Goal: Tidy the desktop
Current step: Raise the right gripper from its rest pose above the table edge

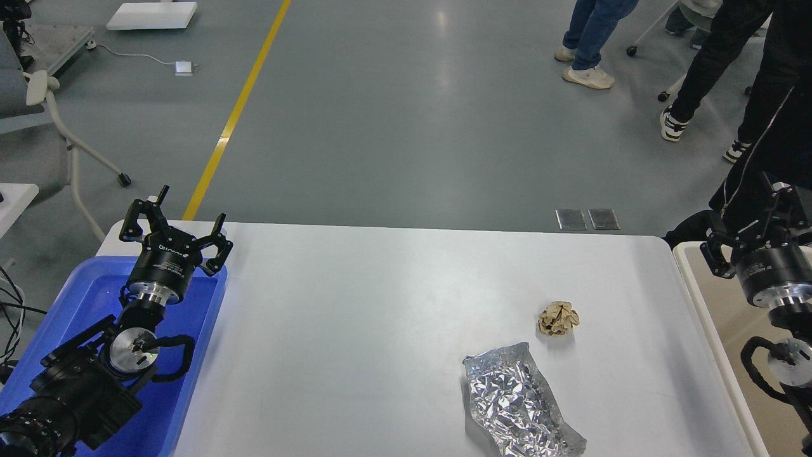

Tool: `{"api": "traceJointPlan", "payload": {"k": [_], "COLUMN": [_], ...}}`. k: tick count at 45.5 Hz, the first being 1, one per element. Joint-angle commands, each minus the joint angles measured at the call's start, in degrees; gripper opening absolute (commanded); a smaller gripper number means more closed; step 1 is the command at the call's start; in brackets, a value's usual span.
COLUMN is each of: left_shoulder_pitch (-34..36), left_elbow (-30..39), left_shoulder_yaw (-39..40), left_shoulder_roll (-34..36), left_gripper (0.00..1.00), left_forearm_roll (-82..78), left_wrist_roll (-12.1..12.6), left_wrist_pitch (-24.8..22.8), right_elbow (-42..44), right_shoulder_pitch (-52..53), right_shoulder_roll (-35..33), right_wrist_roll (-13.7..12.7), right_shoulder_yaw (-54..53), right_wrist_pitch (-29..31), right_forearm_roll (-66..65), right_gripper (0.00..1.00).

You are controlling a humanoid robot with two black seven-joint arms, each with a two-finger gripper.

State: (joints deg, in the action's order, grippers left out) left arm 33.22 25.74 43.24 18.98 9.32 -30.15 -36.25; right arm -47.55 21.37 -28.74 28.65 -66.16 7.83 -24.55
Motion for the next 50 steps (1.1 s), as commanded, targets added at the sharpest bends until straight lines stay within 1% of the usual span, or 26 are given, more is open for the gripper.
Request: {"api": "traceJointPlan", "payload": {"k": [1,23,30,50], "left_shoulder_pitch": [0.0,0.0,0.0,0.0], "left_elbow": [0.0,0.0,0.0,0.0], "left_shoulder_yaw": [0.0,0.0,0.0,0.0], "left_shoulder_roll": [0.0,0.0,0.0,0.0], "left_gripper": [1.00,1.00,1.00,1.00], "left_forearm_roll": [0.0,0.0,0.0,0.0], "left_wrist_roll": [0.0,0.0,0.0,0.0], "left_wrist_pitch": [0.0,0.0,0.0,0.0], "right_elbow": [0.0,-0.3,-0.4,0.1], "right_shoulder_pitch": [0.0,0.1,0.5,2.1], "right_shoulder_roll": [0.1,0.2,0.0,1.8], "right_wrist_roll": [0.0,0.2,0.9,1.1], "right_shoulder_yaw": [0.1,-0.2,-0.2,0.5], "right_wrist_pitch": [0.0,0.5,0.6,-0.1], "right_forearm_roll": [-0.1,0.0,0.0,0.0], "right_gripper": [1.00,1.00,1.00,1.00]}}
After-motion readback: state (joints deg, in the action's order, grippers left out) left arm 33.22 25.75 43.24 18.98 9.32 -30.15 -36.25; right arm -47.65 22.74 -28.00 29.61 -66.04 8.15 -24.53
